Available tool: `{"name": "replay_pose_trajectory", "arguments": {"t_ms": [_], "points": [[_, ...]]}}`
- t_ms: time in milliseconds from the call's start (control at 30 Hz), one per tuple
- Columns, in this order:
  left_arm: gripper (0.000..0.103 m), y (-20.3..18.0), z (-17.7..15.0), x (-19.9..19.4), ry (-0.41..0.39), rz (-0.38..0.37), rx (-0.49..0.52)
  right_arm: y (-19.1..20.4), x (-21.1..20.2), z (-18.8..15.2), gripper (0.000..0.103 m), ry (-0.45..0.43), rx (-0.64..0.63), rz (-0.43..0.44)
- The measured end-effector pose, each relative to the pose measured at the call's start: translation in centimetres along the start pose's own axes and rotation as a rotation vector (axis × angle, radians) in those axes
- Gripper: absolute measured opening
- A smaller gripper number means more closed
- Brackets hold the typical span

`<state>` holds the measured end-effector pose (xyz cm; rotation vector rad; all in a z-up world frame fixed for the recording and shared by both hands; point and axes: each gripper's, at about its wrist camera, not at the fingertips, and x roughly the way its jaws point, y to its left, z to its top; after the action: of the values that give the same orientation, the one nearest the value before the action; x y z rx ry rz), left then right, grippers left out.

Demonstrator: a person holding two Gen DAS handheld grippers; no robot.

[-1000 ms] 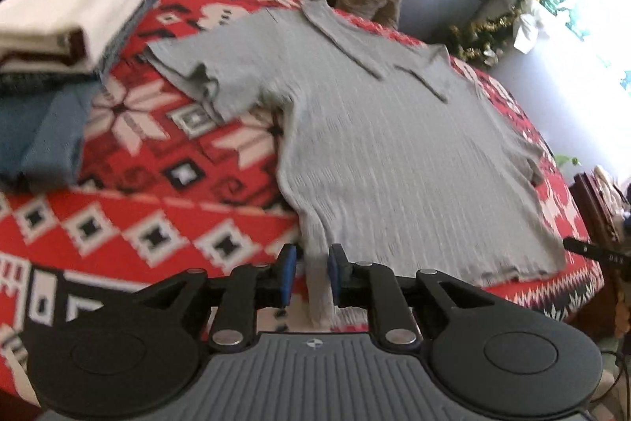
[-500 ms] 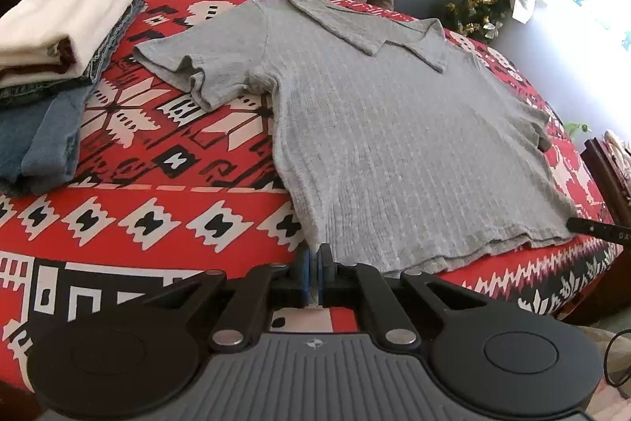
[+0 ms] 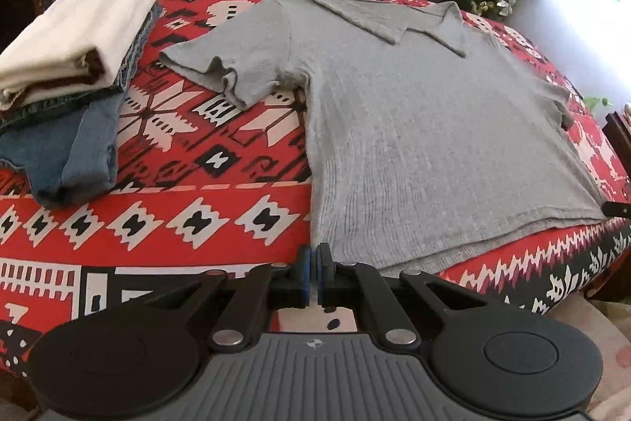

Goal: Fold clothes

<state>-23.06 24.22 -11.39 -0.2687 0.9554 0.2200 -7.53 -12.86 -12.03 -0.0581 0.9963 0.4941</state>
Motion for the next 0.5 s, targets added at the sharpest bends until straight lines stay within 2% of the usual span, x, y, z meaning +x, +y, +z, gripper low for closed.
{"name": "replay_pose_trajectory", "arguments": {"t_ms": [33, 67, 167, 200, 267, 400, 500], "points": [[0.012, -0.1, -0.1, -0.2, -0.01, 0.008, 0.01, 0.3, 0.1, 0.0, 0.006, 0.0, -0.019, -0.018], [0.013, -0.2, -0.1, -0.3, -0.021, 0.017, 0.02, 0.7, 0.1, 0.0, 0.007, -0.004, -0.044, -0.033], [0.017, -0.8, -0.7, -1.4, -0.084, 0.039, 0.091, 1.6, -0.4, -0.2, 0.022, -0.029, -0.144, -0.08], [0.019, -1.2, -0.9, -1.9, -0.108, 0.051, 0.132, 1.9, -0.8, -0.4, 0.022, -0.044, -0.186, -0.094], [0.03, -2.1, -1.3, -2.8, -0.149, 0.07, 0.213, 2.5, -1.7, -0.5, 0.024, -0.075, -0.259, -0.102], [0.033, -5.2, -1.8, -4.0, -0.218, 0.044, 0.406, 4.5, -3.5, -1.1, 0.034, -0.145, -0.434, -0.058], [0.037, -8.2, -2.1, -3.0, -0.236, 0.004, 0.532, 7.1, -3.5, -1.8, 0.039, -0.161, -0.582, -0.015]]}}
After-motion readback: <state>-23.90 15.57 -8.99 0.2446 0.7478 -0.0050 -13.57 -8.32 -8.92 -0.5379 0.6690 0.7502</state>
